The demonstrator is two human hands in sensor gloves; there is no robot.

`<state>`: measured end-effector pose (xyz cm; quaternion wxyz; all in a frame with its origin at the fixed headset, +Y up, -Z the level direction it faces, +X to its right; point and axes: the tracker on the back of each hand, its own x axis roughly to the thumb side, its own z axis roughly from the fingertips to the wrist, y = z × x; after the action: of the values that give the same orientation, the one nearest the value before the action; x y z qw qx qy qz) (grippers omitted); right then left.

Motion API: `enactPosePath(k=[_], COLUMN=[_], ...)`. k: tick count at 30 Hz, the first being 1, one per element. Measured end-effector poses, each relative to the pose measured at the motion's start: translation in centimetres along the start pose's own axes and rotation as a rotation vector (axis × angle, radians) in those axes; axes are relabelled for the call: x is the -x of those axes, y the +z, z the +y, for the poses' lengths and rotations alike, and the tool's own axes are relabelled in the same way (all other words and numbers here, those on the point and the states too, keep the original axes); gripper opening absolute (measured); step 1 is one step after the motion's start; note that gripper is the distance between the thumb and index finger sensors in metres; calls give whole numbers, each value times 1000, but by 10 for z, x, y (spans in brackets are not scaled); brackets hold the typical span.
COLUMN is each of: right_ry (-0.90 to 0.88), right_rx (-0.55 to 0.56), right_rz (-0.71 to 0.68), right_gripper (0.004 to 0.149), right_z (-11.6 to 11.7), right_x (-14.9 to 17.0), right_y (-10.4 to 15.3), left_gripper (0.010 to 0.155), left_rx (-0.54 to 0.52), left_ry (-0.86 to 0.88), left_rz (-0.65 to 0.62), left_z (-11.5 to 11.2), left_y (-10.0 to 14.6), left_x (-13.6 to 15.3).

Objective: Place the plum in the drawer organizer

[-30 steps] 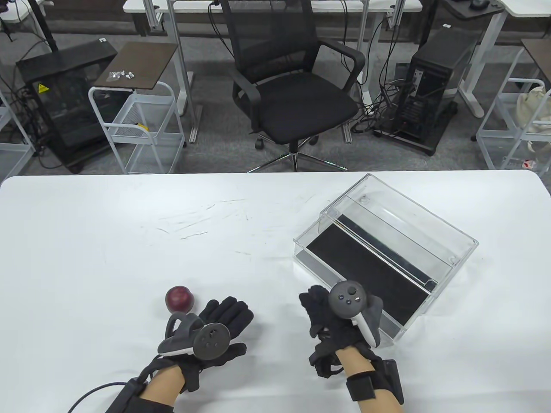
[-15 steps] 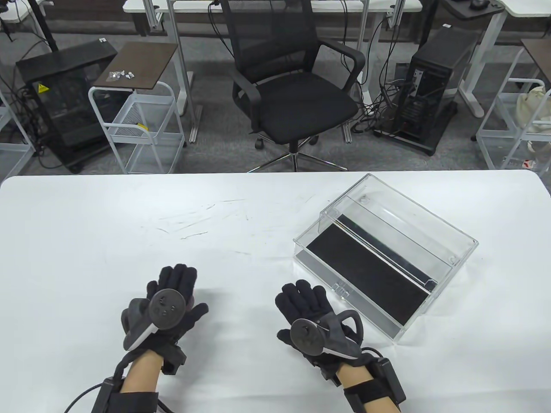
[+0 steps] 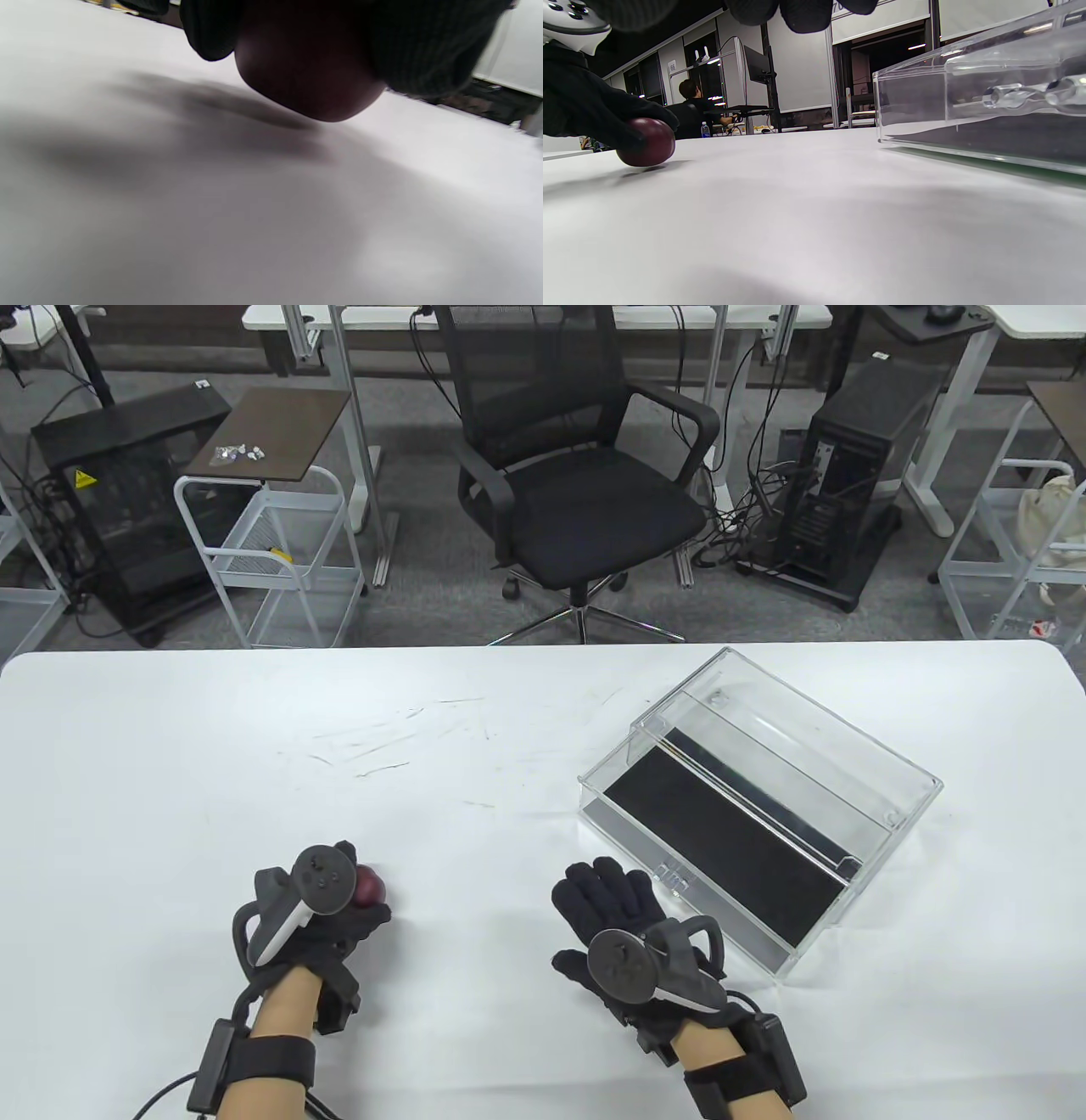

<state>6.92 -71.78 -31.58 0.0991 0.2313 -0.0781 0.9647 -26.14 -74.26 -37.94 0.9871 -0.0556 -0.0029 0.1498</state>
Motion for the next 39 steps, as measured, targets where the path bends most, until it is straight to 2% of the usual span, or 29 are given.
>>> enactPosePath(k=[5, 10, 14, 22, 29, 33, 35, 36, 39], right_ry=[-24, -32, -46, -73, -87, -91, -97, -100, -92], right_rx=[44, 57, 62, 66, 65, 63, 64, 63, 53], right_rz=[41, 60, 67, 67, 66, 55, 50, 48, 38], right_gripper=[74, 74, 74, 74, 74, 75, 74, 74, 75], right_z=[-8, -11, -12, -13, -13, -14, -14, -13, -12], right_x=[10, 16, 19, 22, 23, 22, 22, 22, 20], right_y=[3, 5, 6, 6, 6, 7, 7, 7, 7], left_gripper=[93, 93, 93, 93, 94, 97, 95, 94, 90], left_rx=[1, 99, 86, 120, 127, 103, 32, -17, -67], left_ry=[-41, 27, -77, -183, -170, -145, -171, -207, -206], left_rz=[-276, -419, -483, -497, -490, -507, -515, -515, -503], left_z=[-9, -33, -48, -67, -65, -50, -35, -25, -2], left_y=[3, 4, 6, 6, 7, 15, 25, 31, 44], left_x=[-74, -136, -163, -173, -172, -169, -163, -156, -127])
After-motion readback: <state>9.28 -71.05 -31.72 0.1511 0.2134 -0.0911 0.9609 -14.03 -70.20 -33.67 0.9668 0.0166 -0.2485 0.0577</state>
